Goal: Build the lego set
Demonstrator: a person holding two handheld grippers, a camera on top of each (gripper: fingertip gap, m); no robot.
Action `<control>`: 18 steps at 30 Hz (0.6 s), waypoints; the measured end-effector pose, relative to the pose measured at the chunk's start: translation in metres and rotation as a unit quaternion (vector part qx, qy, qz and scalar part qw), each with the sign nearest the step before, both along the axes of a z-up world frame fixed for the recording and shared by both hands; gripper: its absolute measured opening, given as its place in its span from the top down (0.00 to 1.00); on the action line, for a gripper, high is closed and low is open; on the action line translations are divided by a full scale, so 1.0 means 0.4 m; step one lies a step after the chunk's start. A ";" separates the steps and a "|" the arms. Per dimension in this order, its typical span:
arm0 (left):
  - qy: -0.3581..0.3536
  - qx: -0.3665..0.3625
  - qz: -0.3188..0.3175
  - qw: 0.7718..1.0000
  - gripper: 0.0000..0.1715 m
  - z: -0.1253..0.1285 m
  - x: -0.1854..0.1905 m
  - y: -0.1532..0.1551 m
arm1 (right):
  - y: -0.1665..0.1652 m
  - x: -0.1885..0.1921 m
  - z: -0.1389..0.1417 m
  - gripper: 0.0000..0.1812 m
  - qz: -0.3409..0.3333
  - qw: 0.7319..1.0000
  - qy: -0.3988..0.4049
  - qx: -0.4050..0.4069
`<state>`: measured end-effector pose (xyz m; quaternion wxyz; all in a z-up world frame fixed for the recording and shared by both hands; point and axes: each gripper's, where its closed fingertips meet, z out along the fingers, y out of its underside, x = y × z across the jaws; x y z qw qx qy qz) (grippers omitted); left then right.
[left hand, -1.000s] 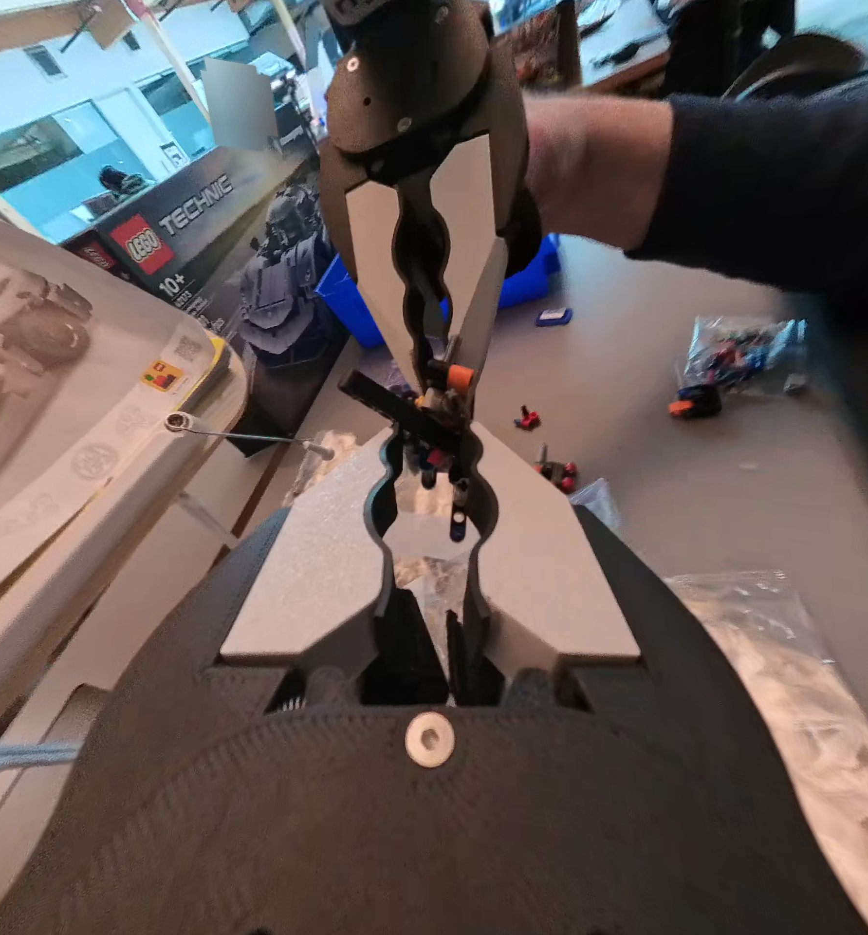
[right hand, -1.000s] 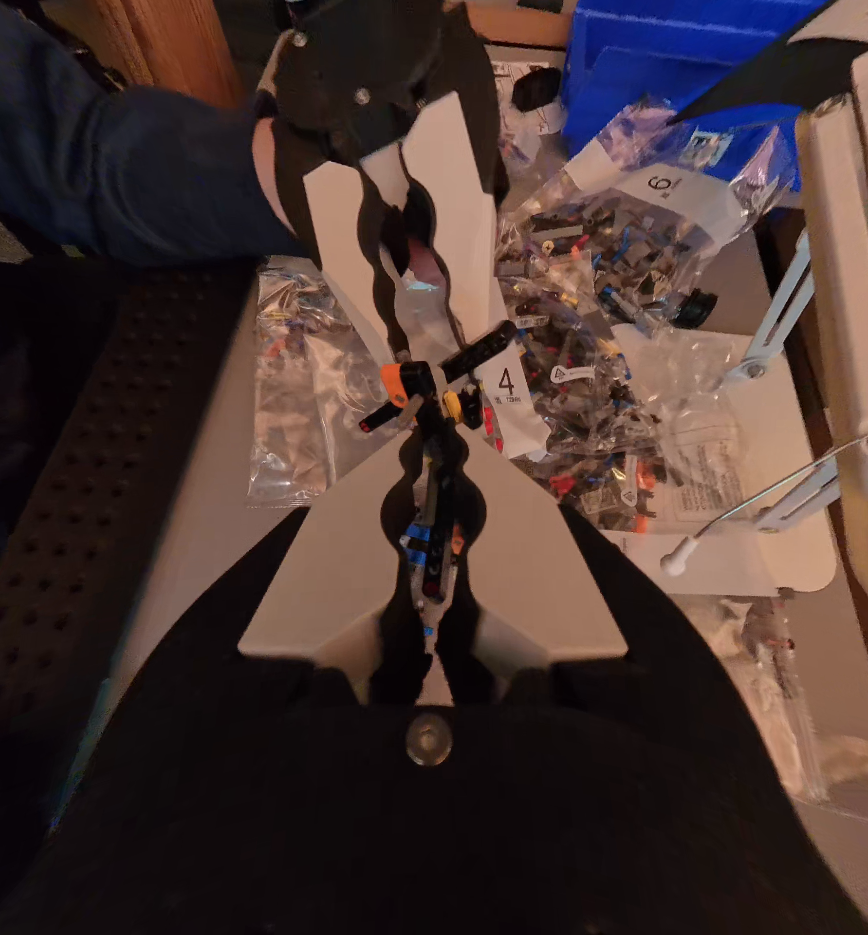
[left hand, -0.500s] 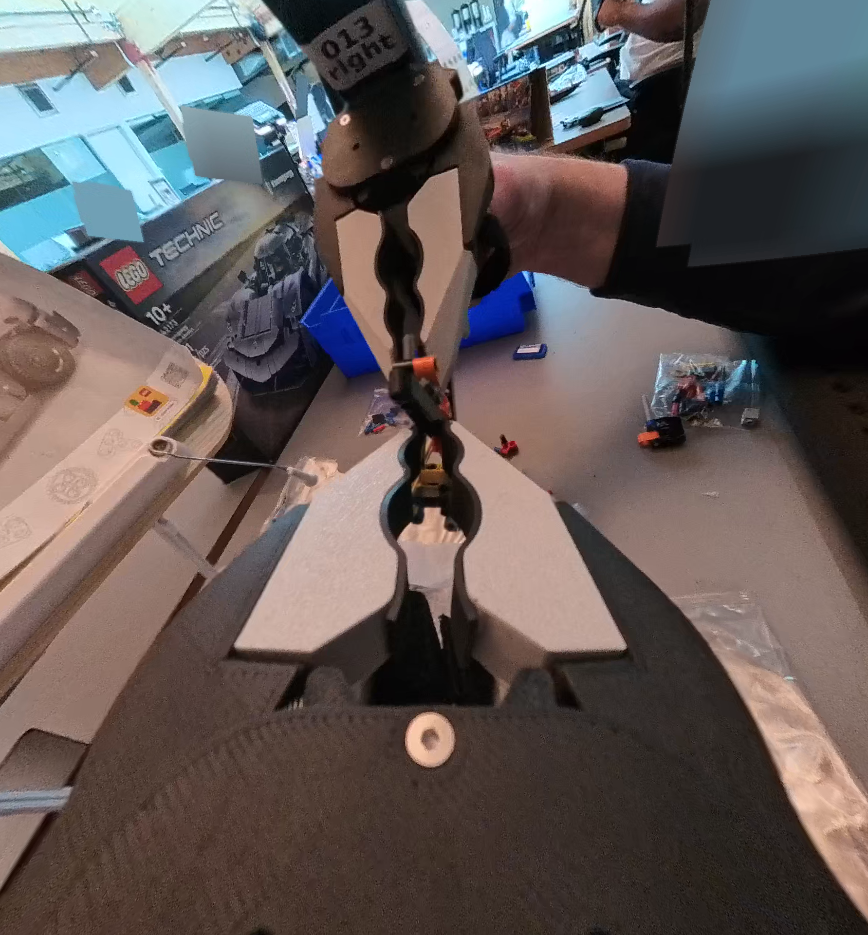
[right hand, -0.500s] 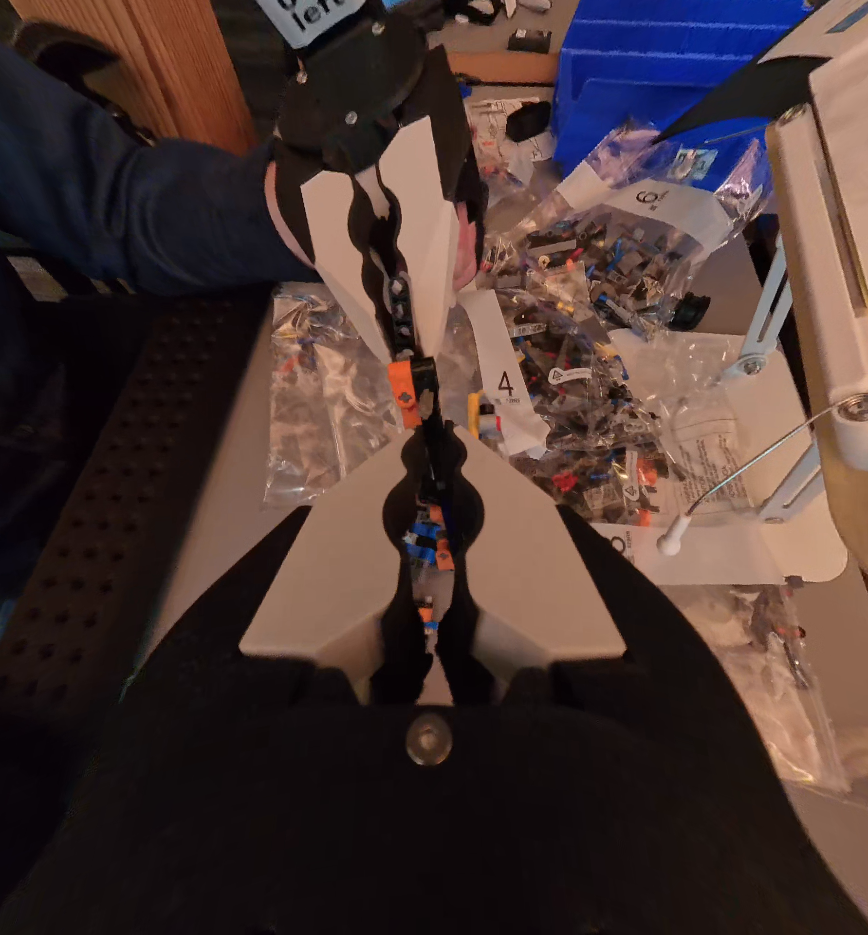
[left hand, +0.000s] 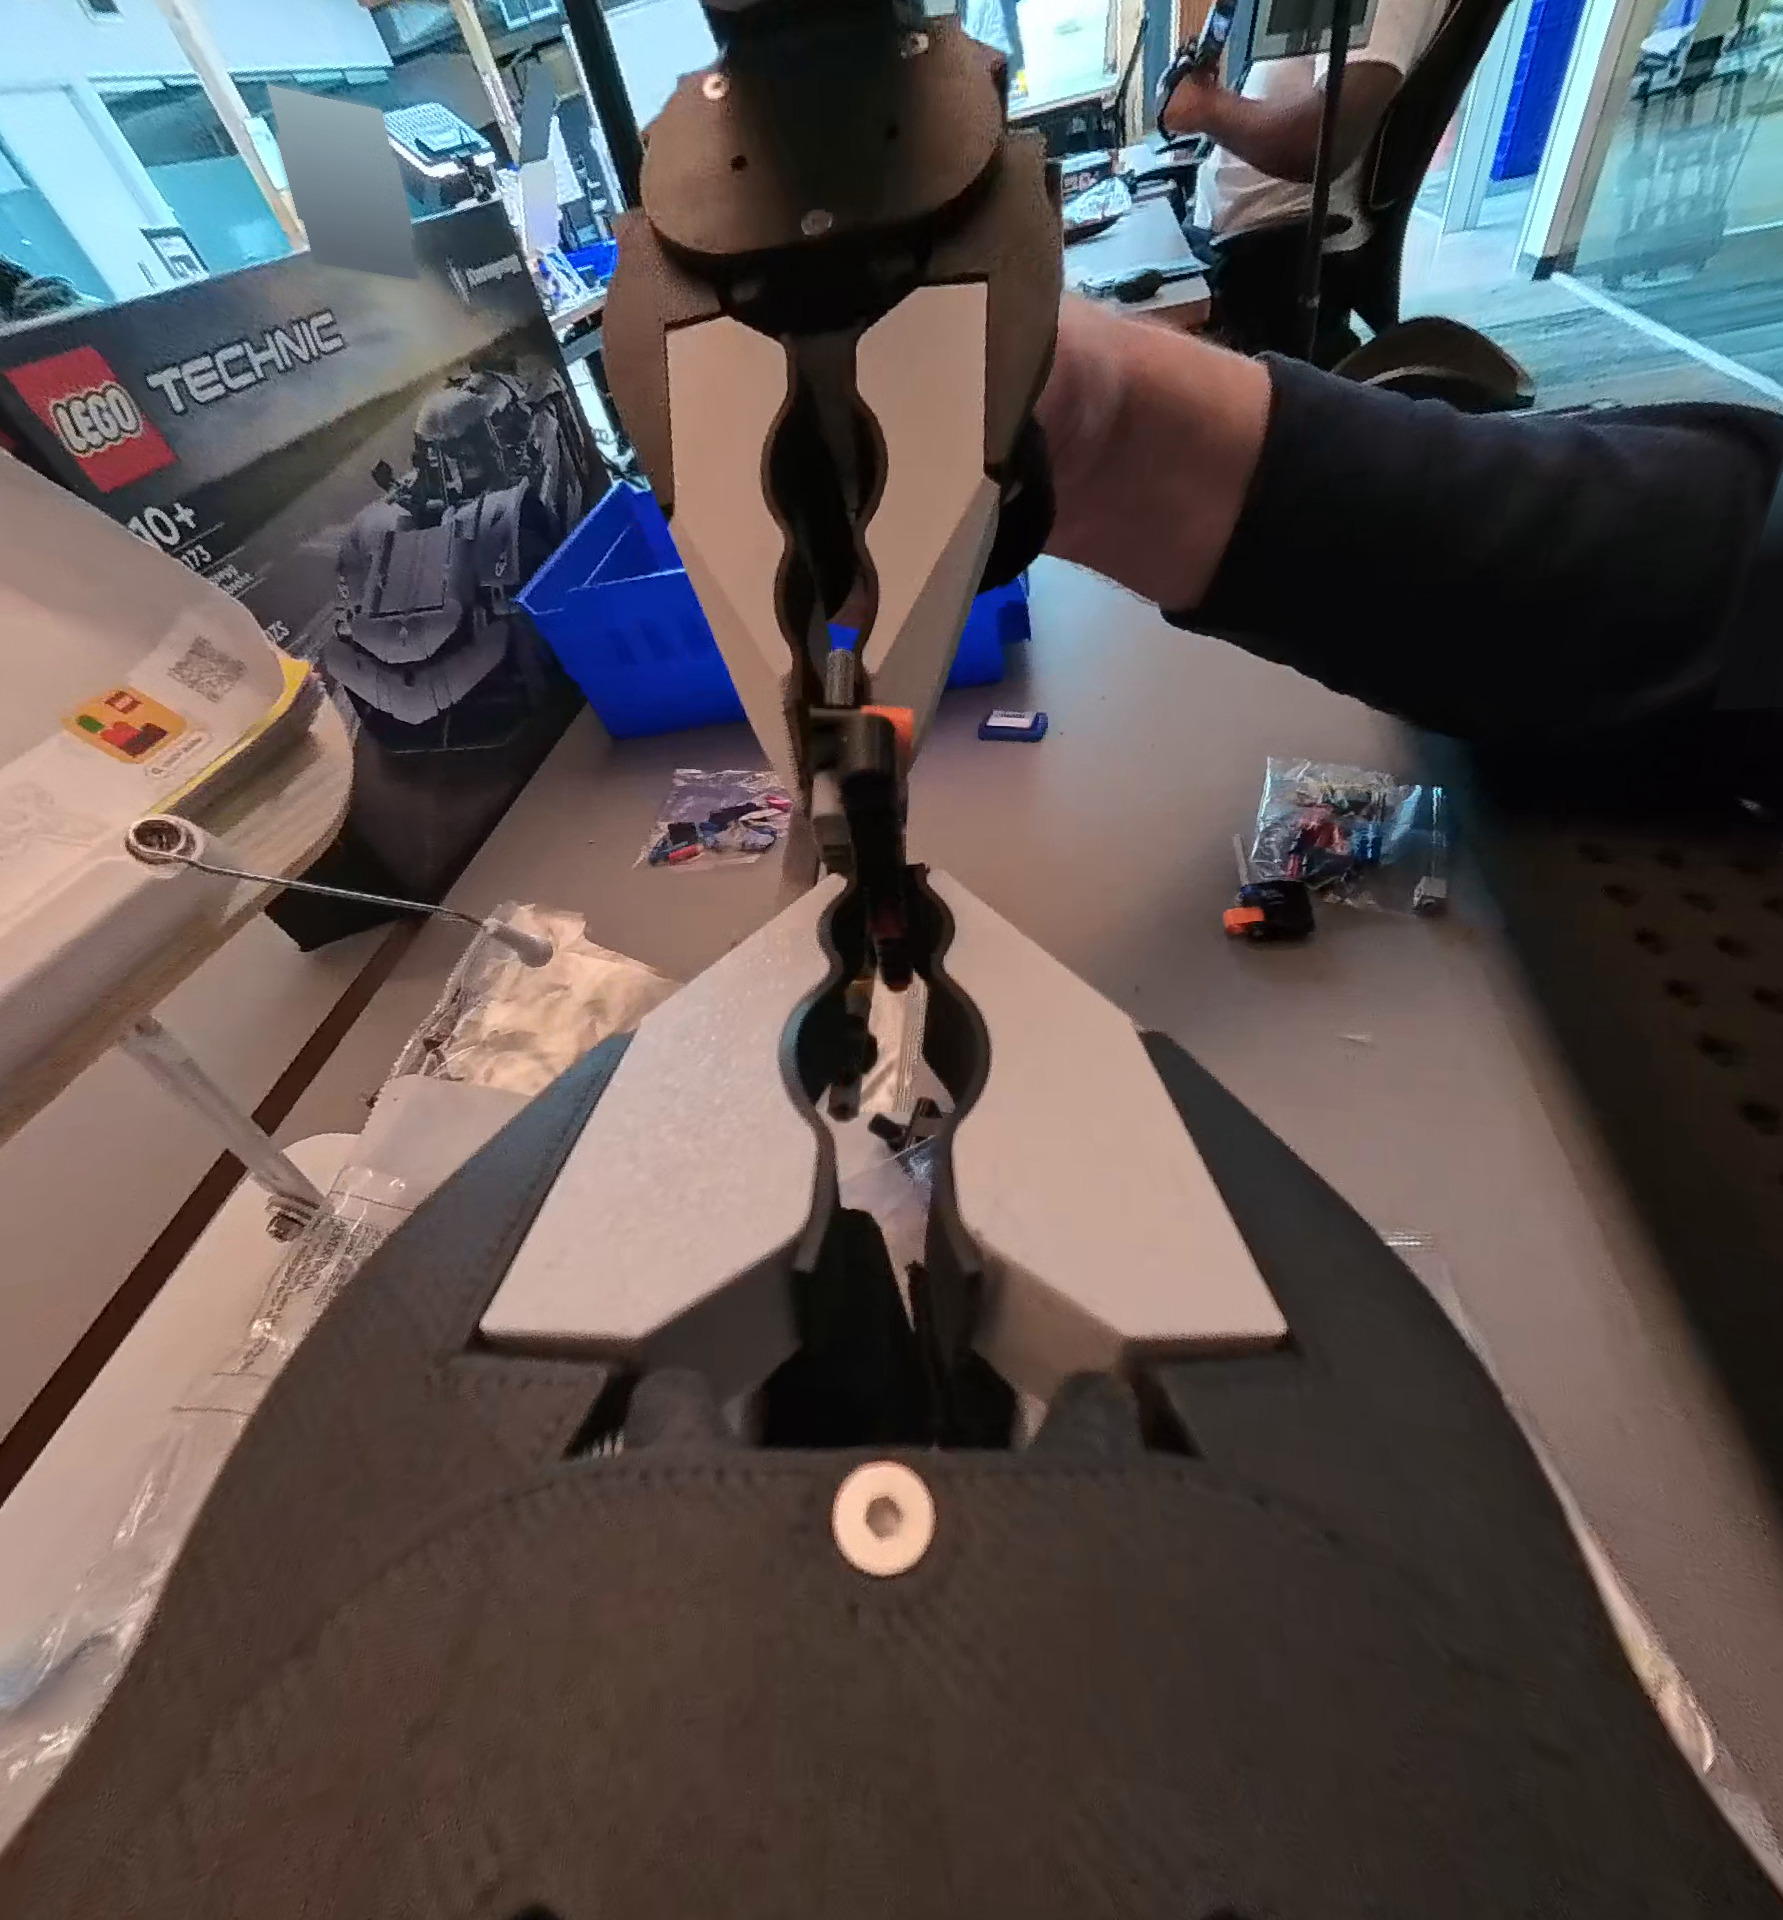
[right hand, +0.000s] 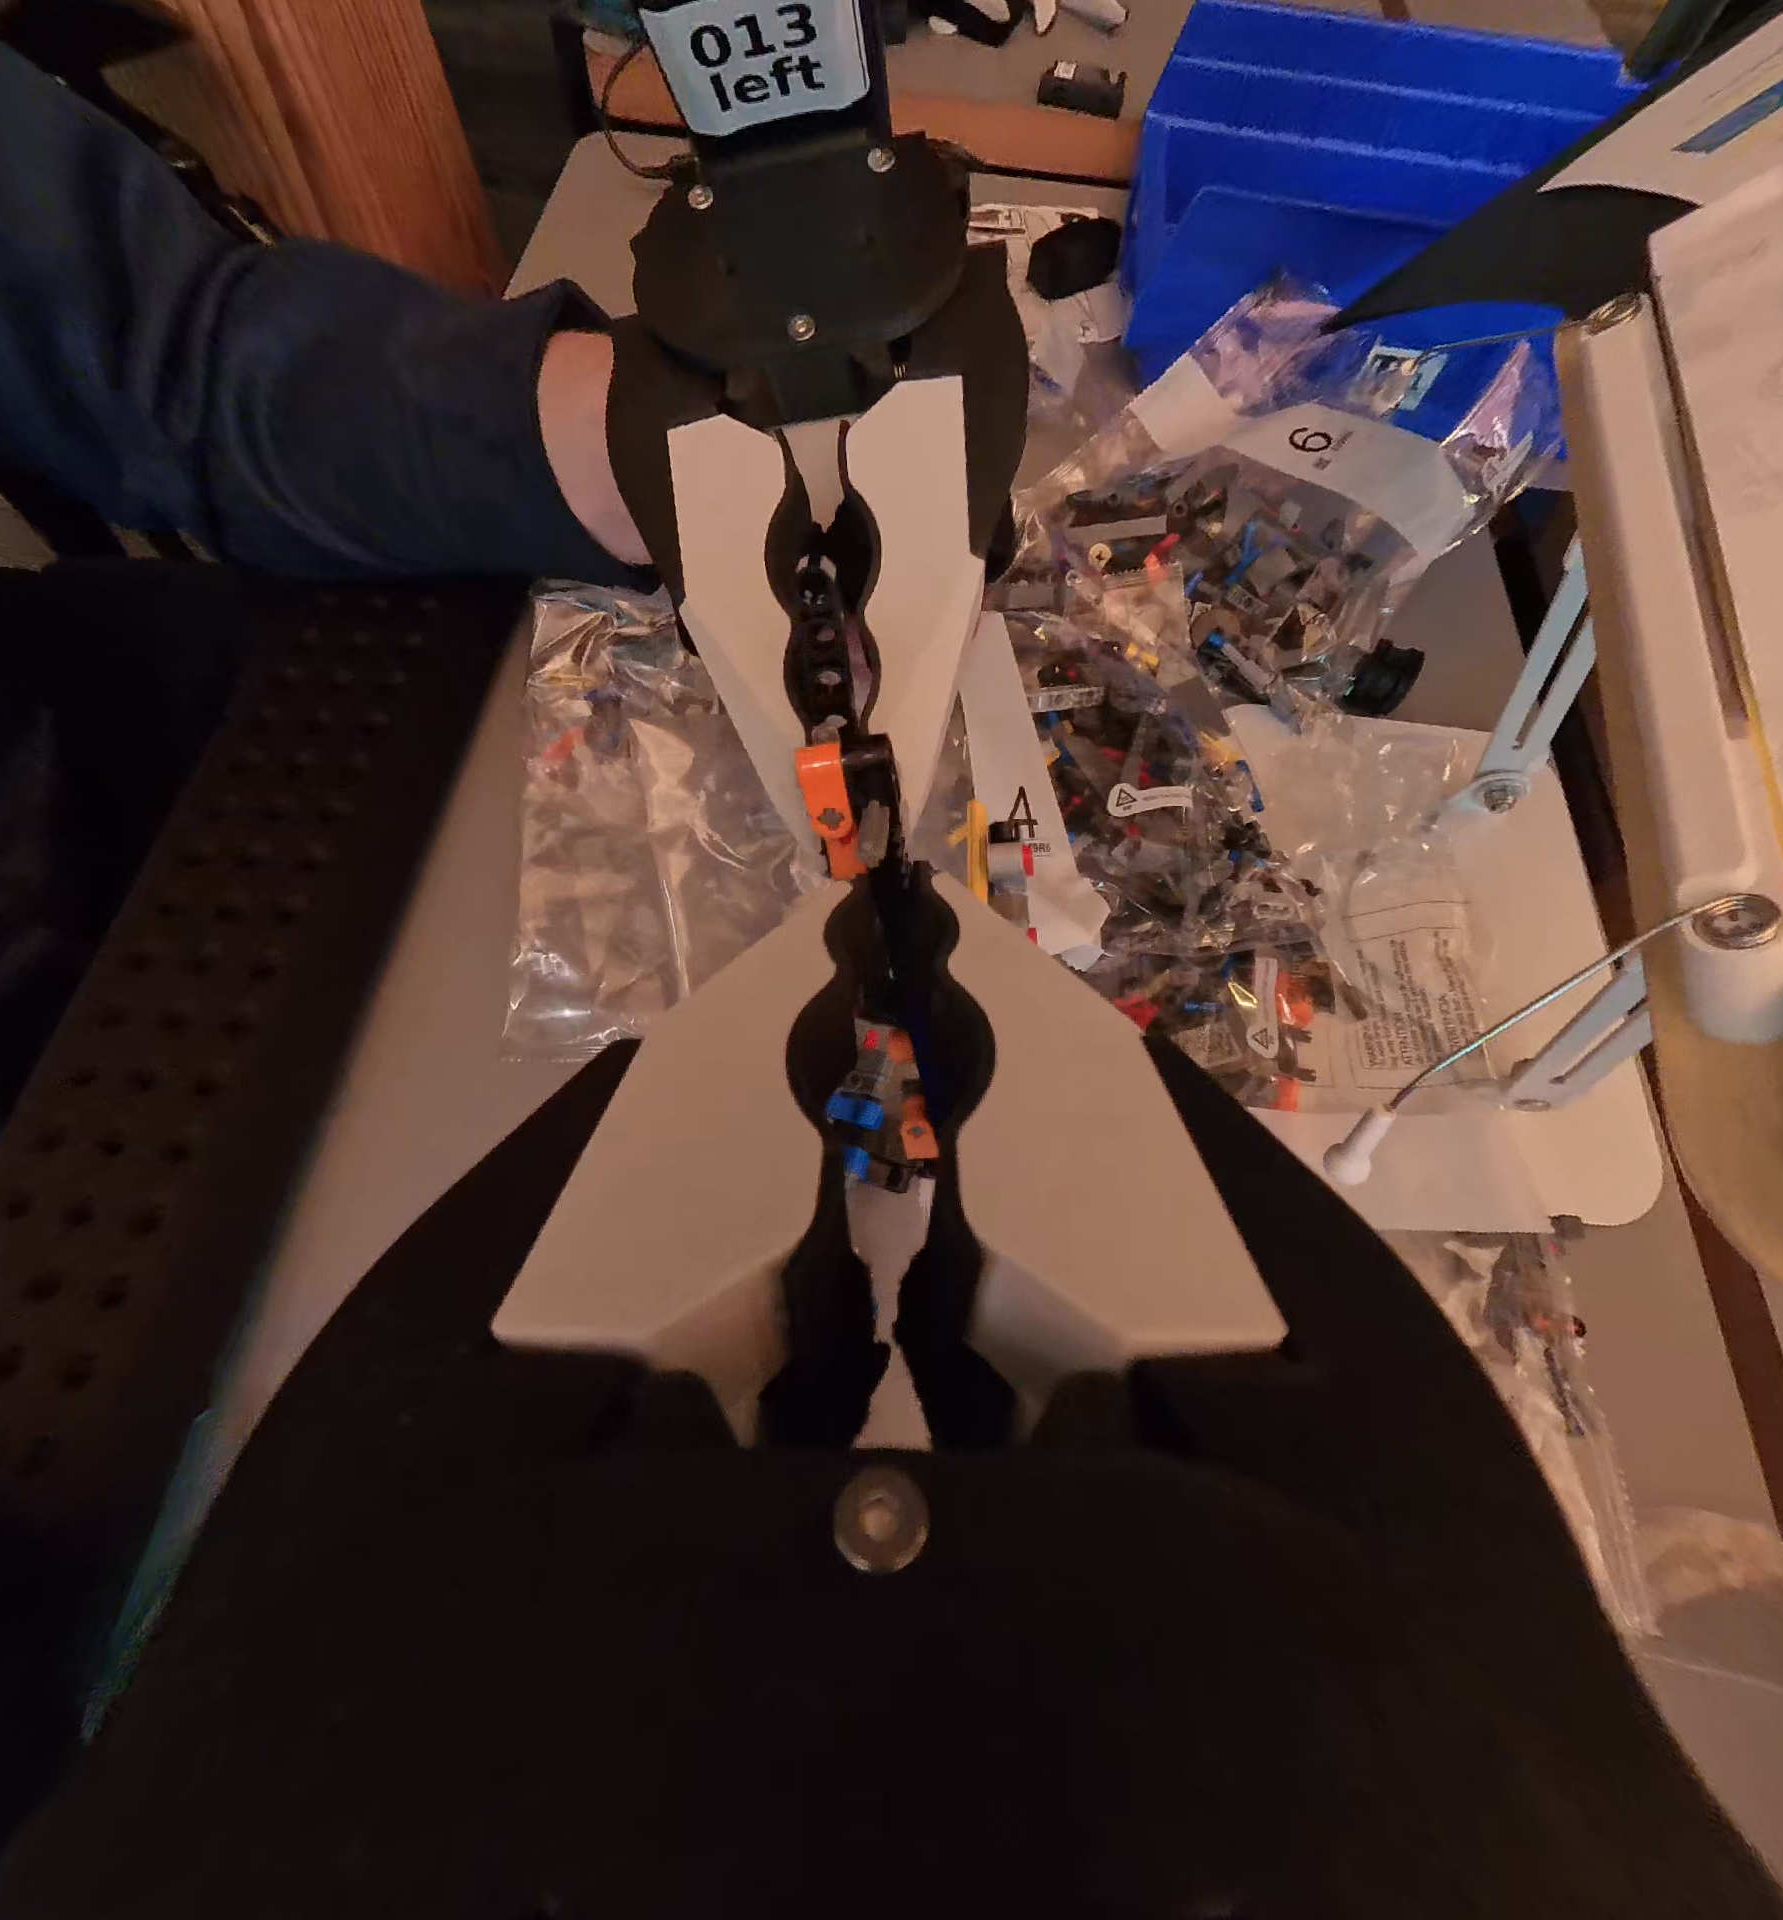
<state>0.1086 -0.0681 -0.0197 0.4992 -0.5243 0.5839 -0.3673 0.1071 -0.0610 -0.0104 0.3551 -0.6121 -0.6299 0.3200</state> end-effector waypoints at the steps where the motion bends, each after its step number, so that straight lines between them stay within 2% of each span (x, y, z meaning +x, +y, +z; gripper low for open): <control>1: 0.002 0.000 -0.002 1.000 0.97 0.000 0.000 -0.002 | -0.002 0.001 -0.001 0.98 0.002 1.000 -0.003 0.003; 8: -0.005 -0.001 -0.025 1.000 0.96 0.018 -0.010 -0.024 | -0.024 0.004 0.007 0.98 0.021 1.000 0.003 0.008; 18: 0.007 -0.014 -0.039 0.999 0.96 0.005 -0.017 -0.029 | -0.033 0.008 -0.007 0.98 0.021 0.999 -0.021 0.015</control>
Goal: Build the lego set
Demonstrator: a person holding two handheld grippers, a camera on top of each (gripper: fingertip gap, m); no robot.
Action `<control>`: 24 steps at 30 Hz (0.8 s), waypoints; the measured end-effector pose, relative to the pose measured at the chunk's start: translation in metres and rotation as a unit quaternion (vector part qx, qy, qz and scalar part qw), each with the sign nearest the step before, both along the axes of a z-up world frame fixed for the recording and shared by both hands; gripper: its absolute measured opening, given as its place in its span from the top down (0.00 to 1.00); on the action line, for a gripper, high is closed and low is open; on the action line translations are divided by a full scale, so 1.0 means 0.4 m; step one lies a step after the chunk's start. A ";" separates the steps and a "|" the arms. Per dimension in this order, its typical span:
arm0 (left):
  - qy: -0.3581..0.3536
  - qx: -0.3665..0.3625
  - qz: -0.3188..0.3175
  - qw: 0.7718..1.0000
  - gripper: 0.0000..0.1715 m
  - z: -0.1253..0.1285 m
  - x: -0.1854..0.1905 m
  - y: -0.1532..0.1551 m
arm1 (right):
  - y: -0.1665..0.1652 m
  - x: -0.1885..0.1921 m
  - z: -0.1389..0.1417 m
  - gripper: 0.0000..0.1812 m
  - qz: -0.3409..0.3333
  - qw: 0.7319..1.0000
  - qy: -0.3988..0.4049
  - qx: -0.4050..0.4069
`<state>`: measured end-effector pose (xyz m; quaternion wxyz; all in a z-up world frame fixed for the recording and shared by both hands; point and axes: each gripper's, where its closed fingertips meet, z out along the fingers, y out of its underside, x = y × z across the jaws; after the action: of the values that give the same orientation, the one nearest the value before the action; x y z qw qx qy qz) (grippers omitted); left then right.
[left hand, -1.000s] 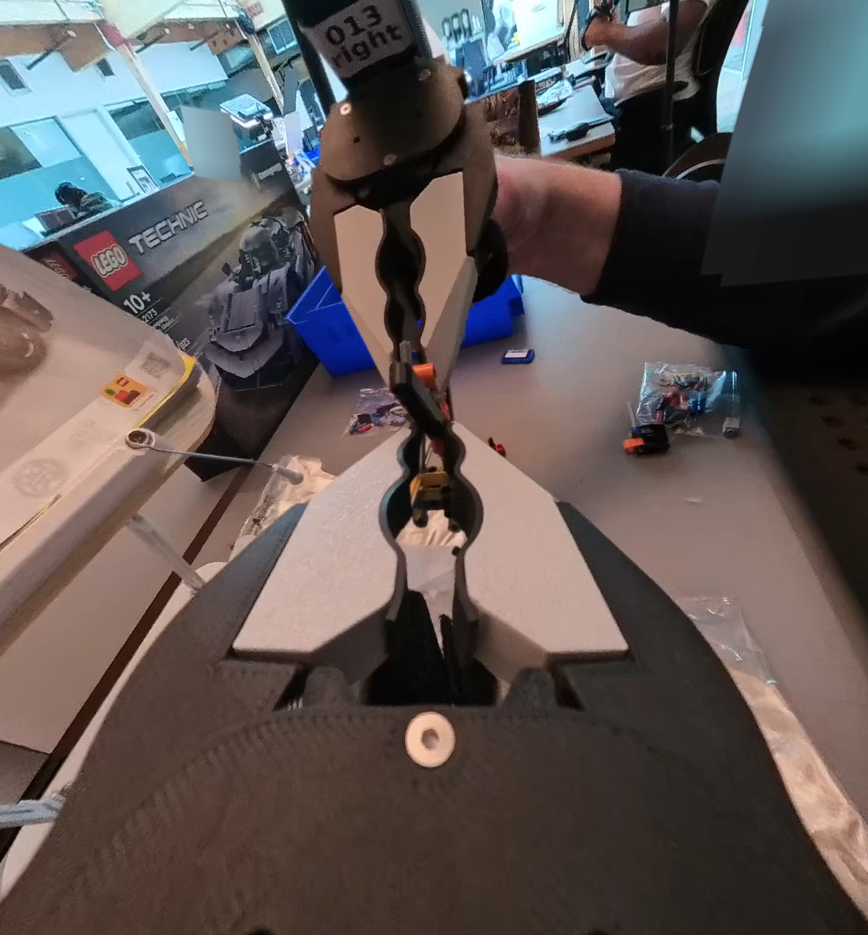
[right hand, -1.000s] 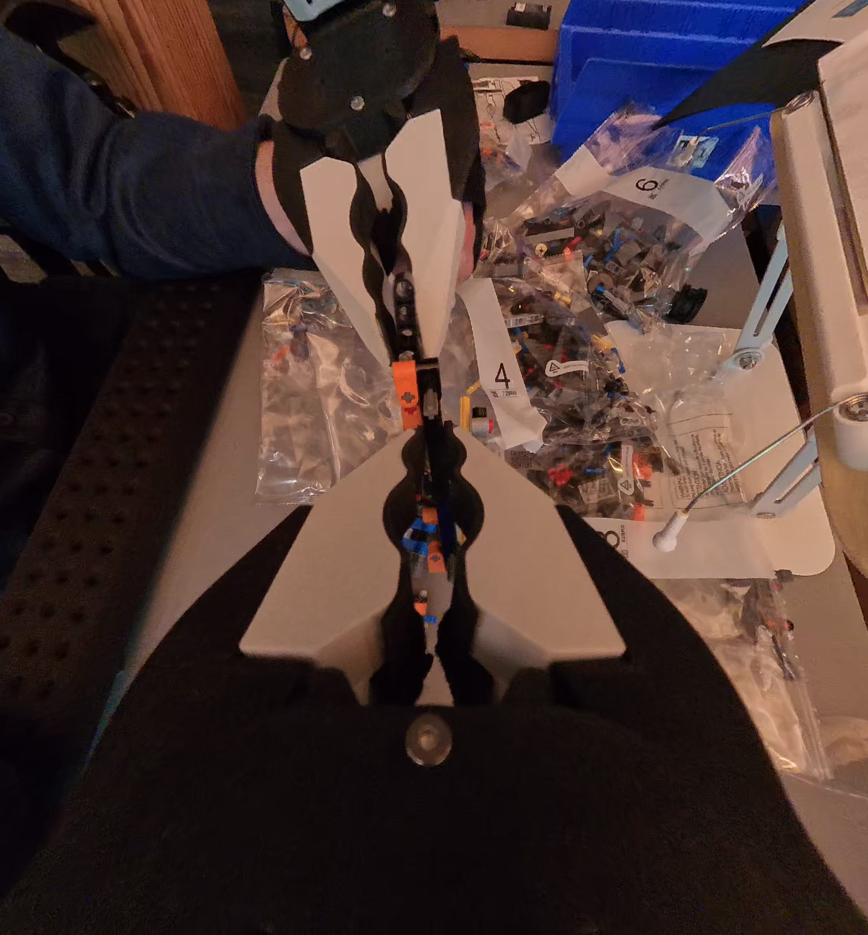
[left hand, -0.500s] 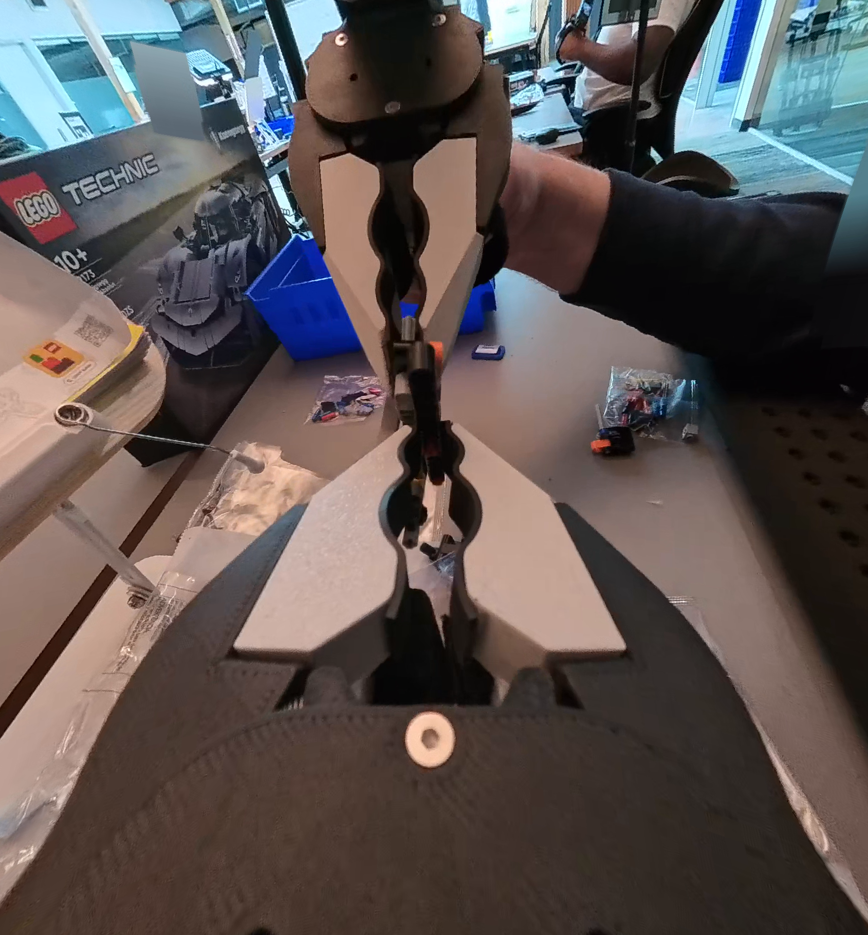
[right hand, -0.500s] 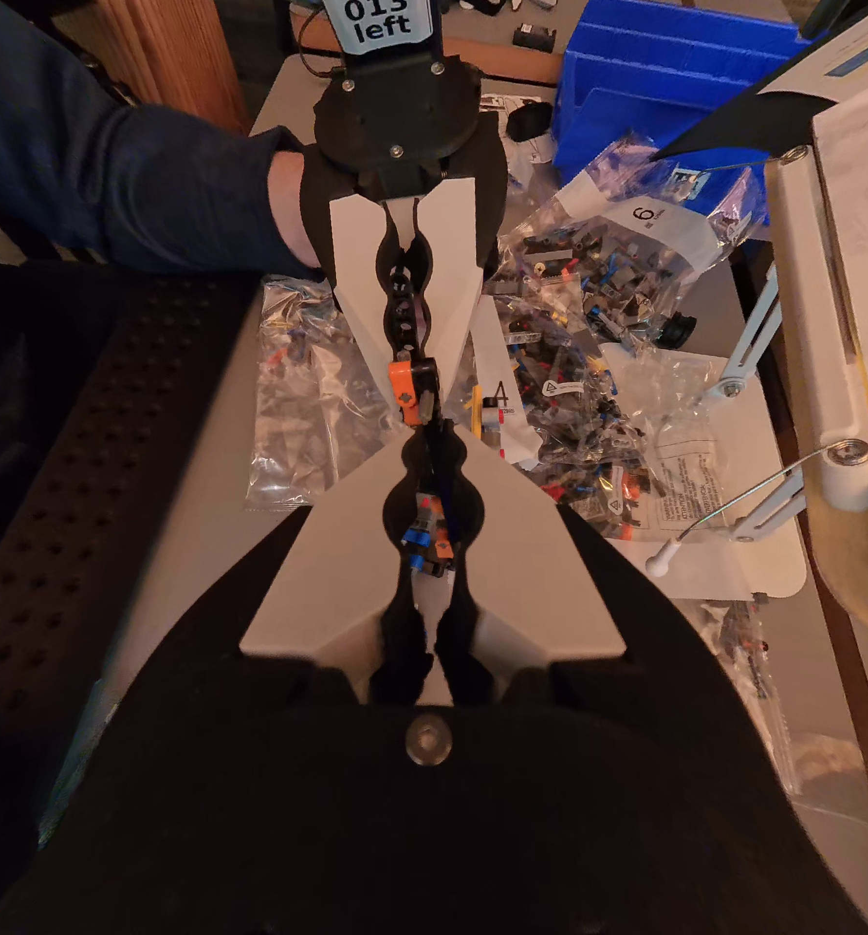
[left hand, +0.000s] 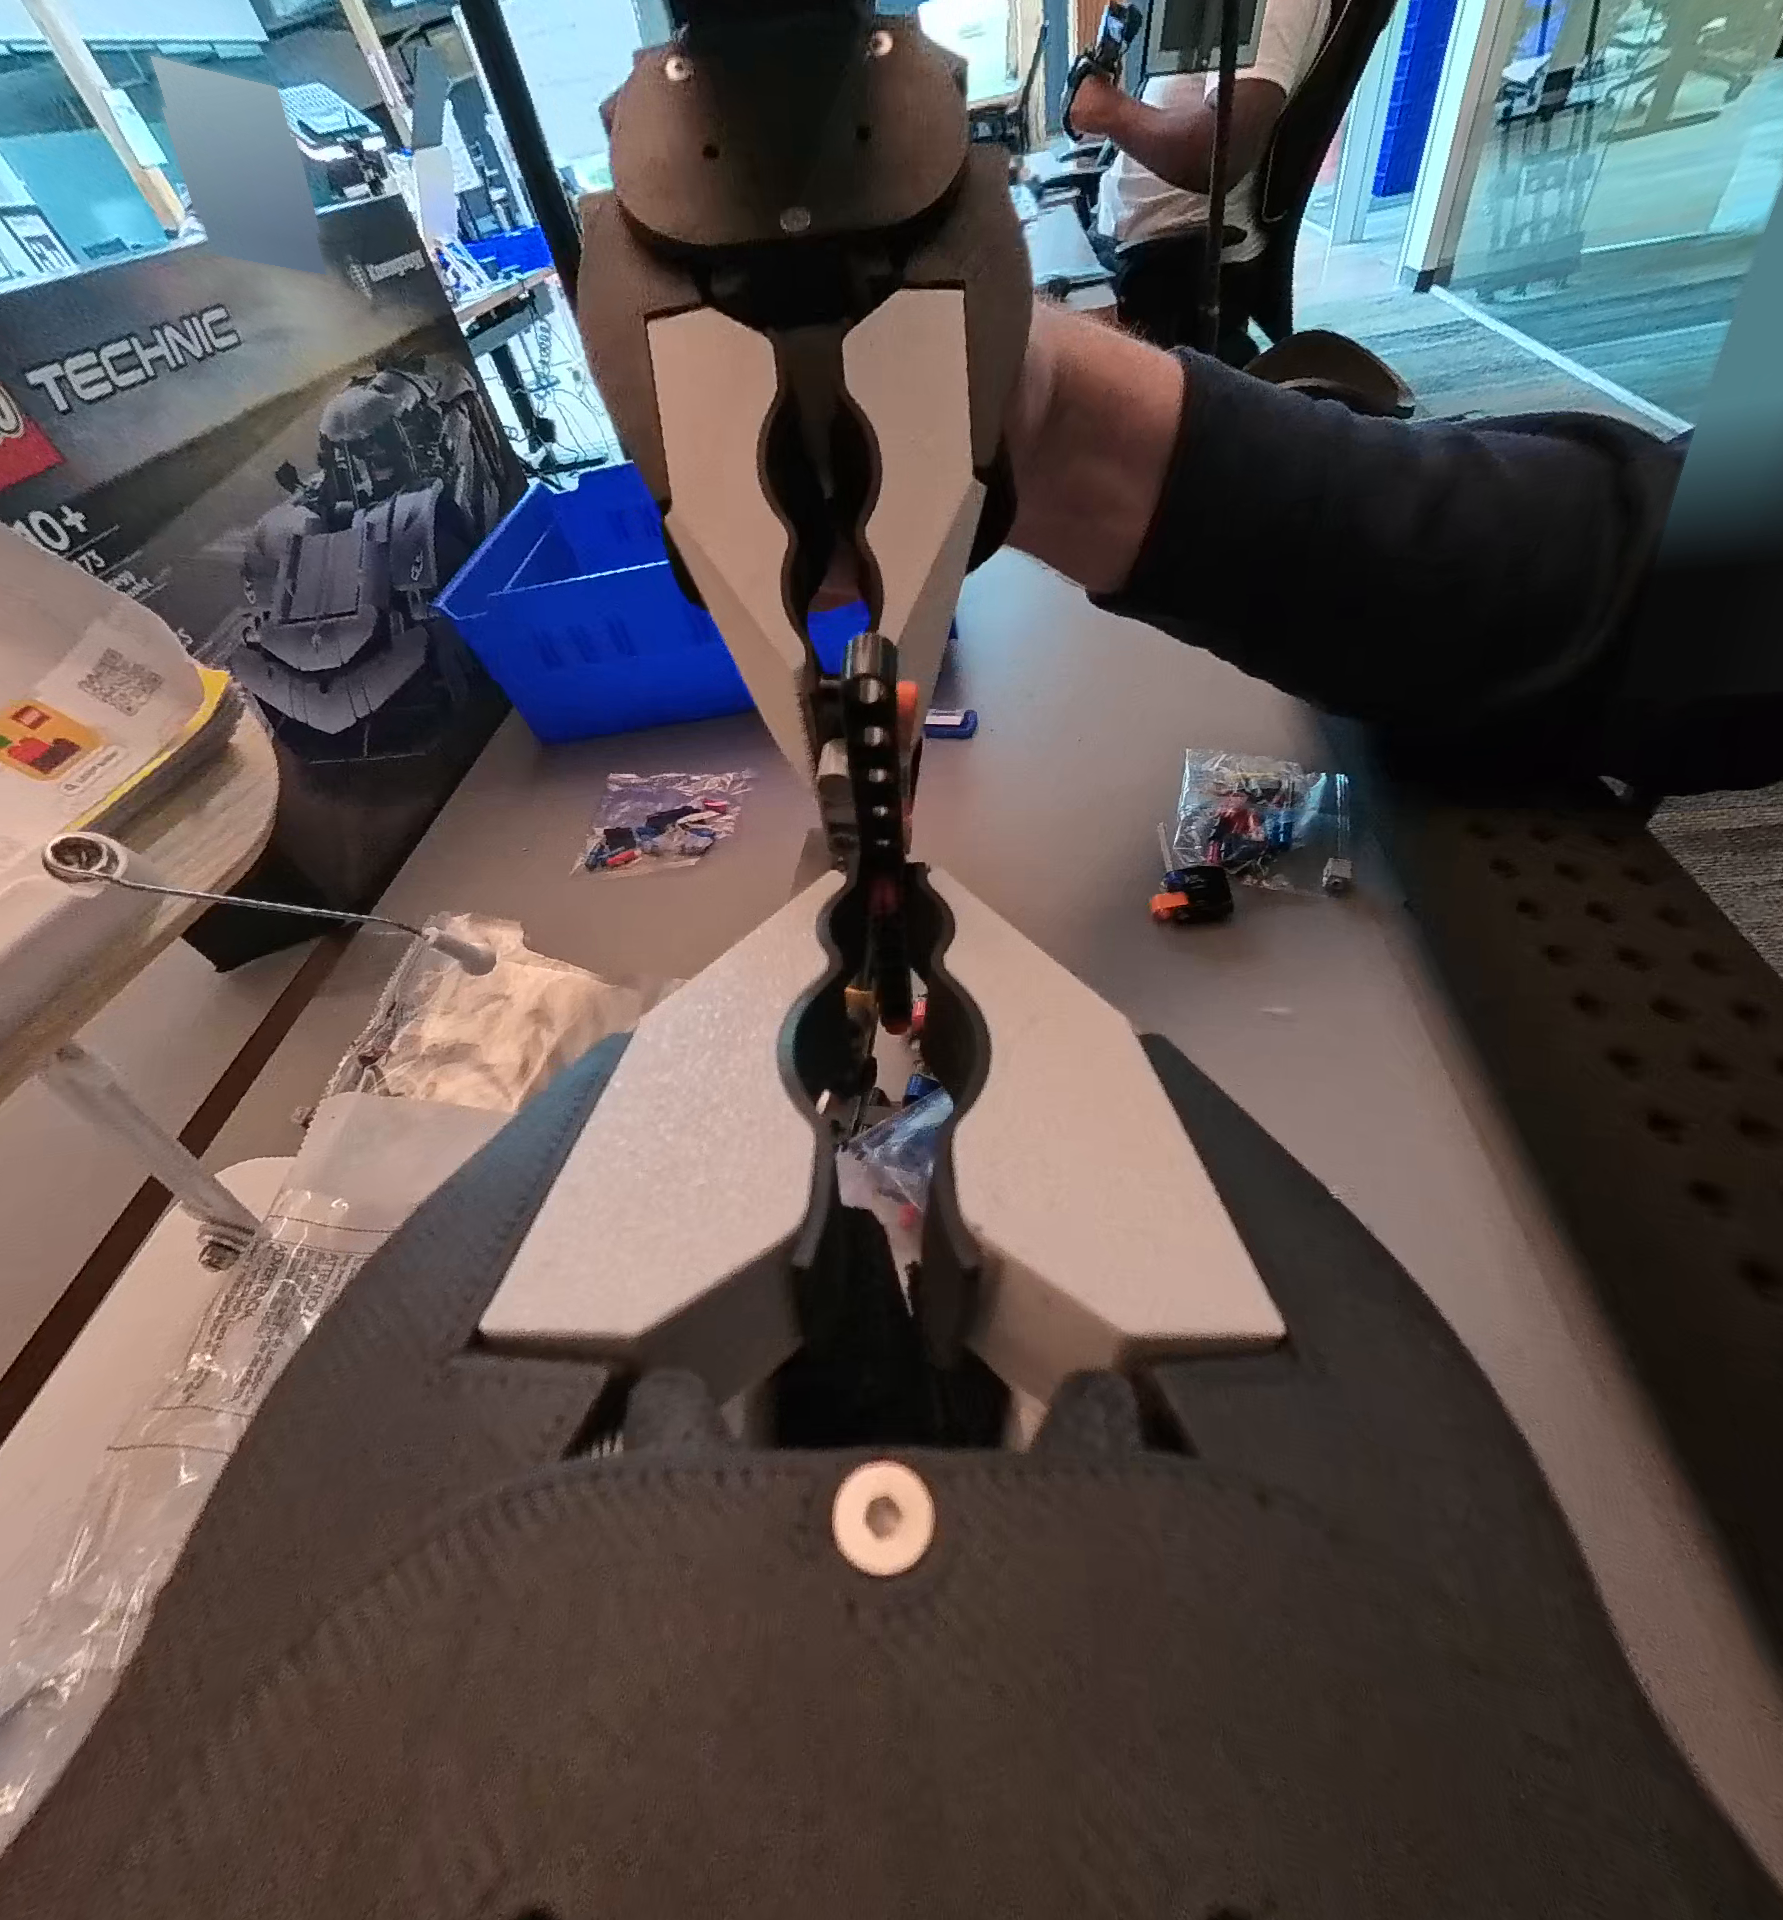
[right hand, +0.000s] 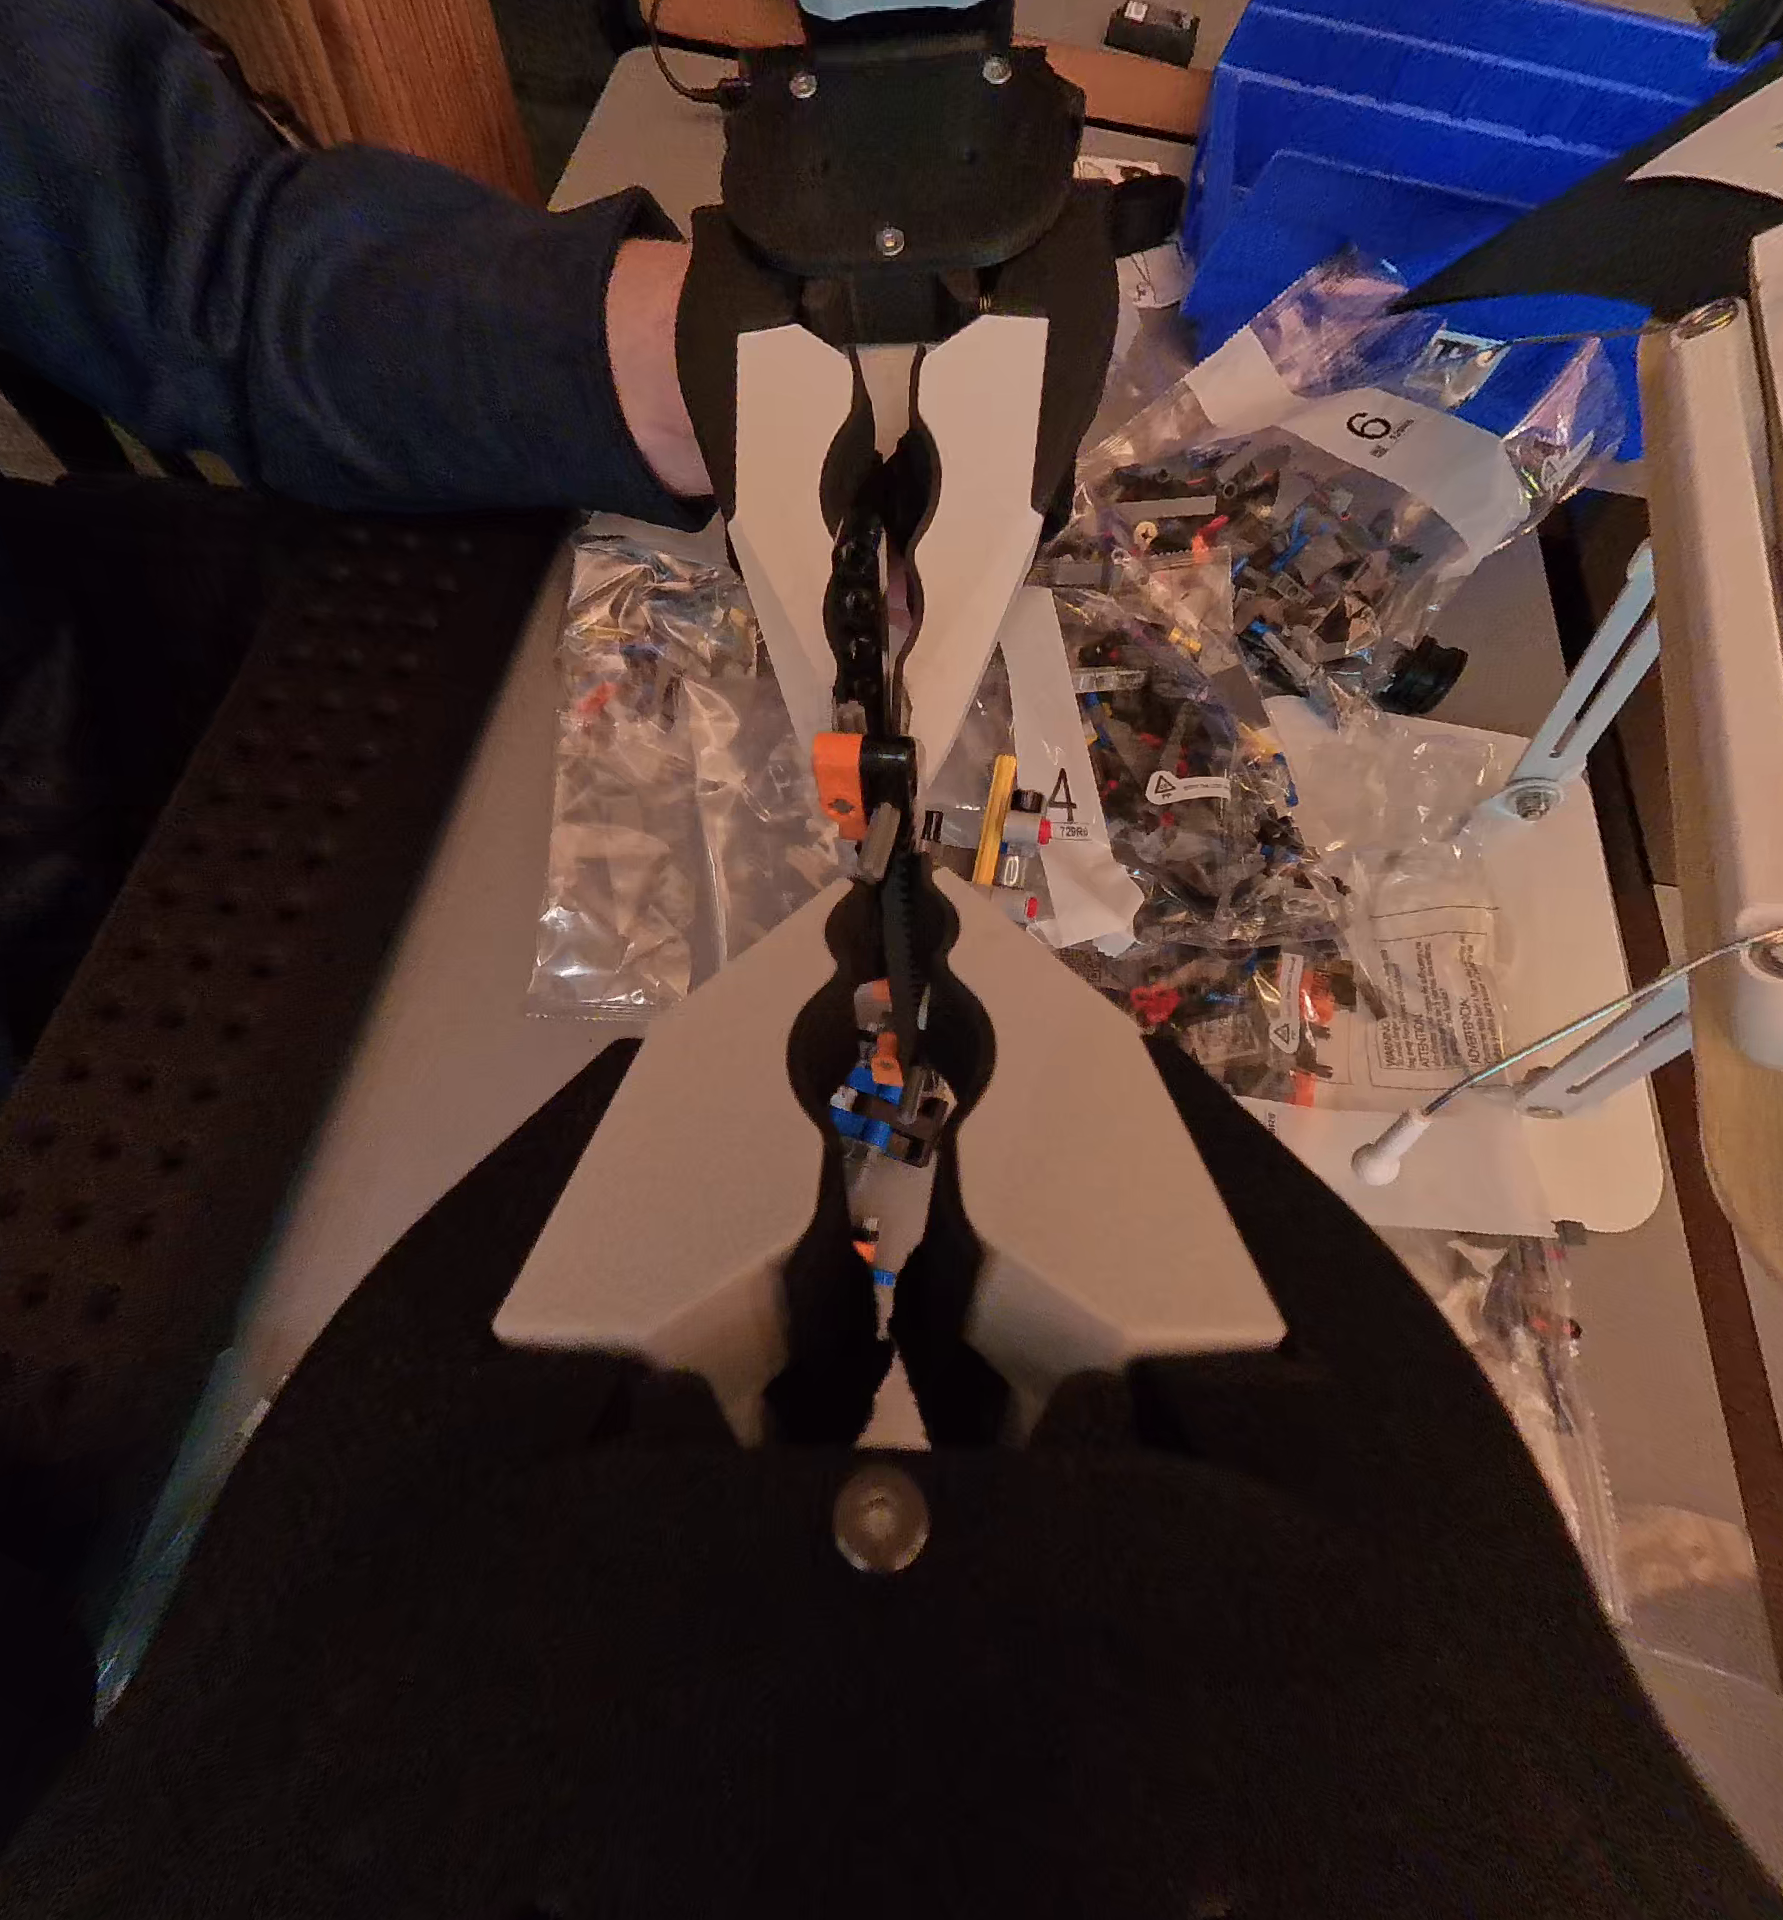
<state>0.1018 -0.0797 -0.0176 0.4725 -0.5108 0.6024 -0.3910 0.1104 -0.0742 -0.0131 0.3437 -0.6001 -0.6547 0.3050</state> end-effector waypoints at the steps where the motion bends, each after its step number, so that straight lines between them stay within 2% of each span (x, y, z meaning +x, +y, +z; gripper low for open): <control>1: 0.001 -0.001 -0.002 1.000 0.96 0.001 -0.001 -0.002 | -0.002 0.000 0.000 0.98 0.002 1.000 0.001 -0.001; 4: 0.007 0.003 -0.002 1.000 0.96 0.001 -0.006 -0.003 | -0.002 0.004 0.001 0.98 0.002 1.000 0.002 -0.003; 6: 0.012 0.004 0.031 0.999 0.96 -0.001 -0.042 0.036 | 0.019 0.050 0.005 1.00 -0.023 1.000 -0.001 -0.005; 8: -0.044 -0.020 0.044 0.998 0.97 0.051 -0.092 0.066 | 0.010 0.091 0.066 1.00 -0.024 0.998 0.064 -0.011; 10: -0.046 -0.017 0.033 0.998 0.97 0.059 -0.086 0.053 | -0.009 0.092 0.097 1.00 -0.015 0.997 0.081 -0.012; 13: -0.009 -0.010 0.029 0.999 0.96 0.016 -0.042 0.038 | 0.018 0.053 0.067 1.00 -0.034 0.998 0.059 0.013; 15: 0.005 -0.005 0.028 1.000 0.96 0.000 -0.028 0.035 | 0.026 0.015 0.045 0.90 -0.030 0.998 0.046 0.009; 18: 0.021 0.007 0.045 0.999 0.97 -0.013 -0.021 0.044 | 0.018 -0.037 0.014 0.82 -0.014 0.999 0.029 0.007; 20: 0.018 0.005 0.046 0.999 0.96 -0.013 -0.020 0.046 | 0.030 -0.050 -0.019 0.84 -0.025 0.999 -0.010 0.018; 21: 0.022 0.006 0.043 0.999 0.96 -0.017 -0.019 0.043 | 0.039 -0.055 -0.022 0.90 -0.034 0.999 -0.014 0.028; 22: 0.025 0.009 0.045 0.999 0.96 -0.020 -0.018 0.044 | 0.045 -0.060 -0.021 0.93 -0.037 0.999 -0.011 0.037; 24: 0.030 0.010 0.051 0.998 0.97 -0.026 -0.020 0.052 | 0.051 -0.060 -0.028 0.93 -0.043 0.999 -0.011 0.018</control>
<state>0.0939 -0.0588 -0.0279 0.4786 -0.5477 0.5931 -0.3452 0.0862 -0.0539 -0.0244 0.3604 -0.6246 -0.6375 0.2713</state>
